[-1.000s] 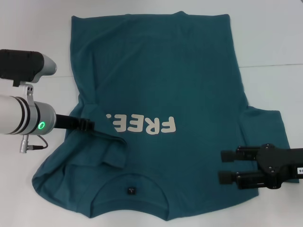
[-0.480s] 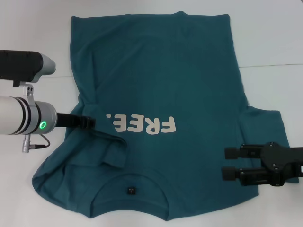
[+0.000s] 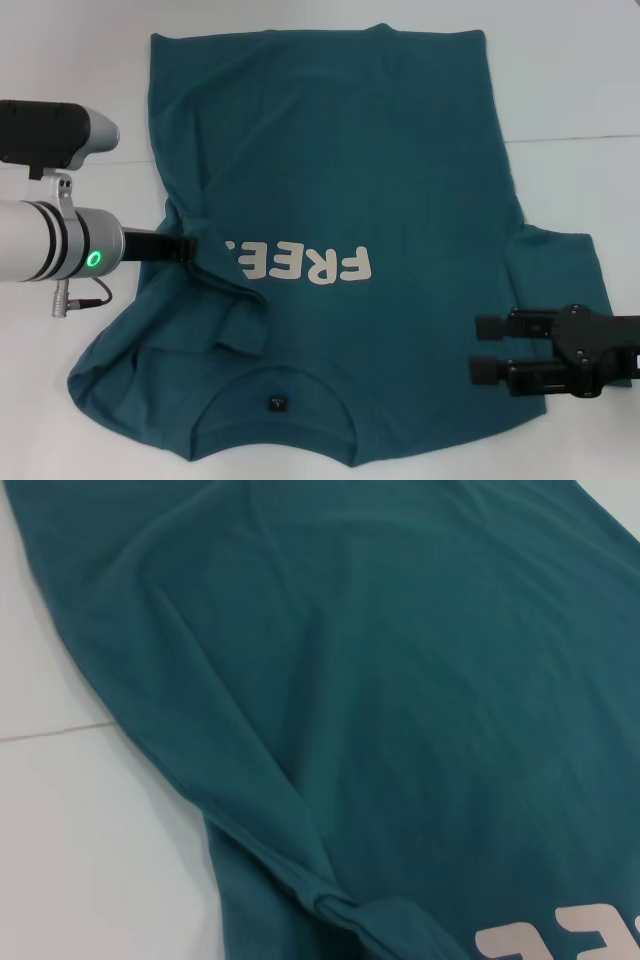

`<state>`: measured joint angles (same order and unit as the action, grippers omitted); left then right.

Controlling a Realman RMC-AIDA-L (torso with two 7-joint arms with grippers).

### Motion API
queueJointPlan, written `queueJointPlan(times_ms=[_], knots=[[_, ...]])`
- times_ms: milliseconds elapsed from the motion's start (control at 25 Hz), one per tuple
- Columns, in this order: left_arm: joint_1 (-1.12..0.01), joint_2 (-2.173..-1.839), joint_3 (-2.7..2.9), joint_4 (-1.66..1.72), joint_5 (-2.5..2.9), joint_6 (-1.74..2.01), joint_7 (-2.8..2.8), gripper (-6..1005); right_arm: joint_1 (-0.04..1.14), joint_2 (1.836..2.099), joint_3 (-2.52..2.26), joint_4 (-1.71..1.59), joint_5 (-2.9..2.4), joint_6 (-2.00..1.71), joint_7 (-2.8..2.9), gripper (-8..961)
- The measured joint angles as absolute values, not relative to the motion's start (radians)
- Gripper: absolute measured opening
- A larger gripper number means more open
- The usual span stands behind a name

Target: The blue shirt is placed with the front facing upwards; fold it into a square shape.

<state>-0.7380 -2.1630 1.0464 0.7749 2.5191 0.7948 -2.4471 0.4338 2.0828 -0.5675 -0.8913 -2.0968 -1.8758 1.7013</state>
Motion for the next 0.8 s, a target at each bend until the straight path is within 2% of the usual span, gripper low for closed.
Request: queueJointPlan(times_ms=[160,280,480,800], knots=[[-0.739,-2.163,1.046,0.773,2.519,0.796,-2.436,39,0.432,2.083,-0.567,-0.891,-2.096,-1.877,1.702,824],[-0.736,-2.162,1.042,0.779,2.521,0.804,-2.433,38,0.432,2.083,-0.568,-0.890,-2.095,-1.877,1.706,825],[-0.707,-2.125,1.019,0.878,2.519,0.889,-2.441,38,0.430,2.083,-0.567,-0.894,-2.095,-1.879,1.713,825],[-0.699,-2.087,0.940,0.960,2.526,0.966,-2.434,37,0.432,2.083,-0.558,-0.894,-2.095,-1.879,1.714,826]])
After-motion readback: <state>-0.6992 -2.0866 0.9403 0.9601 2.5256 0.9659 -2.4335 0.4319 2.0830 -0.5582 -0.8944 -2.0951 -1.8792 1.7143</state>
